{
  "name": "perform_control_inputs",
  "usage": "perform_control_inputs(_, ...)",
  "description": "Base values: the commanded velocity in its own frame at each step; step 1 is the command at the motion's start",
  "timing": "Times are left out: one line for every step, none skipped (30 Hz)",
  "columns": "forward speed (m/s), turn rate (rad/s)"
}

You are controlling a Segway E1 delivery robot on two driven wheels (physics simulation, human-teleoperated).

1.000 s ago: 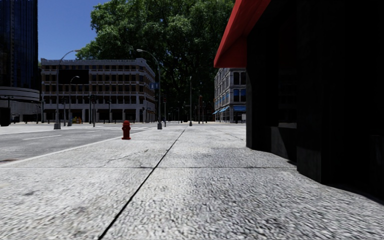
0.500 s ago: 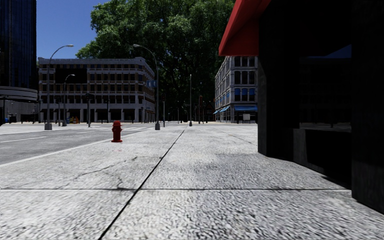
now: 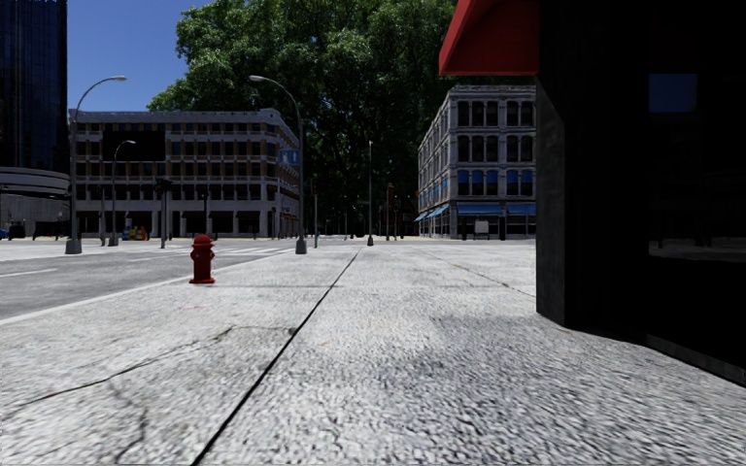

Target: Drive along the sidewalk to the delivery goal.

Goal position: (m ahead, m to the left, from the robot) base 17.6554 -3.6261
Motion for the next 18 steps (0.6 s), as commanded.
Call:
perform_control_inputs(2.00,0.00)
perform_control_inputs(2.00,0.00)
perform_control_inputs(2.00,0.00)
perform_control_inputs(2.00,0.00)
perform_control_inputs(2.00,0.00)
perform_control_inputs(2.00,0.00)
perform_control_inputs(2.00,0.00)
perform_control_inputs(2.00,0.00)
perform_control_inputs(2.00,0.00)
perform_control_inputs(2.00,0.00)
perform_control_inputs(2.00,0.00)
perform_control_inputs(2.00,0.00)
perform_control_inputs(2.00,0.00)
perform_control_inputs(2.00,0.00)
perform_control_inputs(2.00,0.00)
perform_control_inputs(2.00,0.00)
perform_control_inputs(2.00,0.00)
perform_control_inputs(2.00,0.00)
